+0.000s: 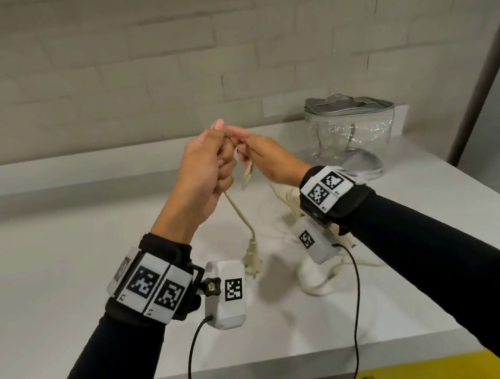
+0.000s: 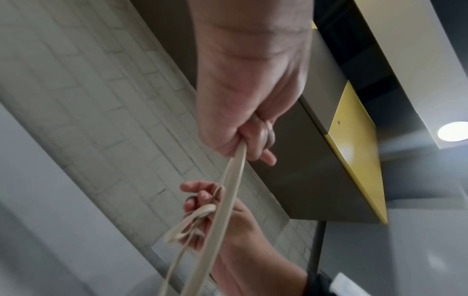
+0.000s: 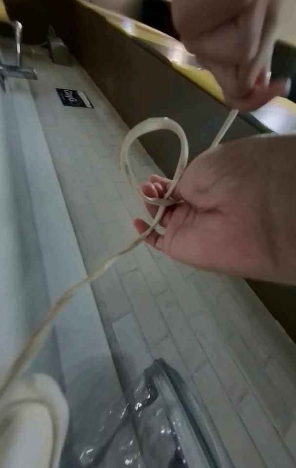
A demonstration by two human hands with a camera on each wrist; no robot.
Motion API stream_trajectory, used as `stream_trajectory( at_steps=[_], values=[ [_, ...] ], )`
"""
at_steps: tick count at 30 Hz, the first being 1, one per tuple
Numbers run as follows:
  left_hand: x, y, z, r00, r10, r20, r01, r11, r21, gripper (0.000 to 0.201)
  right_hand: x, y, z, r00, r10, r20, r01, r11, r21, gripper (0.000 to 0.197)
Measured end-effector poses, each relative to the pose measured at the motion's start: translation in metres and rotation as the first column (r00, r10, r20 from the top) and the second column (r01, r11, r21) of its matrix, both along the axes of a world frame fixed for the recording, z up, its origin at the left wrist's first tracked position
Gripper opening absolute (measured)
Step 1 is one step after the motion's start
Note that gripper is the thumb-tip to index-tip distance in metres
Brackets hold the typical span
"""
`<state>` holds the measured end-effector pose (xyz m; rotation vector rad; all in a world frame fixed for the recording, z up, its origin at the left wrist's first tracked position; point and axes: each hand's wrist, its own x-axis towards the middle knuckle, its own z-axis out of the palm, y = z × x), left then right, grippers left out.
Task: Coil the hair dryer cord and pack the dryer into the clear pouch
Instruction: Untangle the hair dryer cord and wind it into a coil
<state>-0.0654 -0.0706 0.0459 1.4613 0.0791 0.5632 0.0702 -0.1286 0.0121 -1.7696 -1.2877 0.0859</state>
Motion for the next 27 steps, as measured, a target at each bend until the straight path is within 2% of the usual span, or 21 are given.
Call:
stream_trajectory(
  at_steps=[2, 4, 5, 7, 9, 12, 14, 15, 17, 18, 19, 21, 22, 23, 25, 27],
  values=[
    [0.004, 0.002, -0.004, 0.999, 0.042, 0.021, -0.043, 0.998, 0.043, 0.034, 0.002, 0.003, -0.013, 0.999, -0.014, -0.051, 0.008, 0.994, -0.112, 0.034],
    [0.005, 0.003, -0.01, 0.997, 0.065, 0.047, -0.068, 0.995, 0.067, 0.034, 0.004, 0.0, -0.024, 1.0, -0.004, -0.023, -0.002, 0.966, -0.258, 0.052],
    [0.006, 0.004, -0.012, 0.996, 0.065, 0.066, -0.069, 0.996, 0.062, 0.035, 0.003, -0.004, -0.026, 1.0, 0.008, 0.008, -0.005, 0.95, -0.313, 0.055],
    [0.006, 0.01, -0.016, 0.992, 0.067, 0.111, -0.07, 0.997, 0.025, 0.035, 0.005, -0.01, -0.029, 0.999, 0.016, 0.049, 0.001, 0.947, -0.321, 0.052],
    [0.001, 0.02, -0.015, 0.993, 0.06, 0.097, -0.062, 0.998, 0.018, 0.033, 0.009, -0.02, -0.028, 0.999, 0.001, 0.035, 0.008, 0.965, -0.262, 0.036],
    [-0.004, 0.03, -0.012, 0.995, -0.008, -0.103, 0.015, 0.997, 0.072, 0.037, 0.022, -0.03, -0.02, 0.992, 0.009, 0.123, 0.02, 0.972, -0.234, 0.019],
    [-0.004, 0.026, -0.01, 0.948, -0.069, -0.311, 0.091, 0.994, 0.058, 0.033, 0.027, -0.029, -0.011, 0.955, -0.004, 0.296, 0.083, 0.964, -0.254, 0.02],
    [-0.003, 0.022, -0.009, 0.924, -0.092, -0.37, 0.114, 0.993, 0.038, 0.033, 0.026, -0.026, -0.007, 0.92, -0.011, 0.391, 0.116, 0.962, -0.247, 0.02],
    [0.003, 0.013, -0.007, 0.909, -0.133, -0.395, 0.156, 0.987, 0.027, 0.032, 0.021, -0.02, 0.002, 0.865, -0.033, 0.5, 0.154, 0.967, -0.203, 0.017],
    [0.006, 0.011, -0.006, 0.907, -0.158, -0.39, 0.181, 0.983, 0.024, 0.031, 0.019, -0.017, 0.005, 0.866, -0.038, 0.498, 0.147, 0.972, -0.182, 0.017],
    [0.008, 0.009, -0.006, 0.906, -0.181, -0.383, 0.203, 0.979, 0.017, 0.029, 0.016, -0.016, 0.009, 0.897, -0.021, 0.441, 0.101, 0.982, -0.16, 0.019],
    [0.01, 0.01, -0.007, 0.906, -0.203, -0.37, 0.226, 0.974, 0.018, 0.027, 0.015, -0.019, 0.018, 0.992, 0.066, 0.108, -0.056, 0.994, -0.095, 0.021],
    [0.01, 0.01, -0.009, 0.907, -0.197, -0.373, 0.225, 0.974, 0.032, 0.028, 0.015, -0.022, 0.024, 0.99, 0.117, -0.08, -0.12, 0.992, -0.034, 0.019],
    [0.009, 0.011, -0.012, 0.905, -0.185, -0.383, 0.223, 0.973, 0.057, 0.03, 0.016, -0.025, 0.028, 0.971, 0.131, -0.202, -0.128, 0.991, 0.026, 0.018],
    [0.007, 0.01, -0.02, 0.901, -0.146, -0.409, 0.22, 0.966, 0.139, 0.032, 0.026, -0.028, 0.032, 0.943, 0.055, -0.328, -0.011, 0.991, 0.136, 0.025],
    [0.004, 0.009, -0.027, 0.908, -0.089, -0.409, 0.199, 0.952, 0.234, 0.033, 0.039, -0.029, 0.033, 0.906, -0.086, -0.414, 0.191, 0.957, 0.22, 0.032]
  ],
)
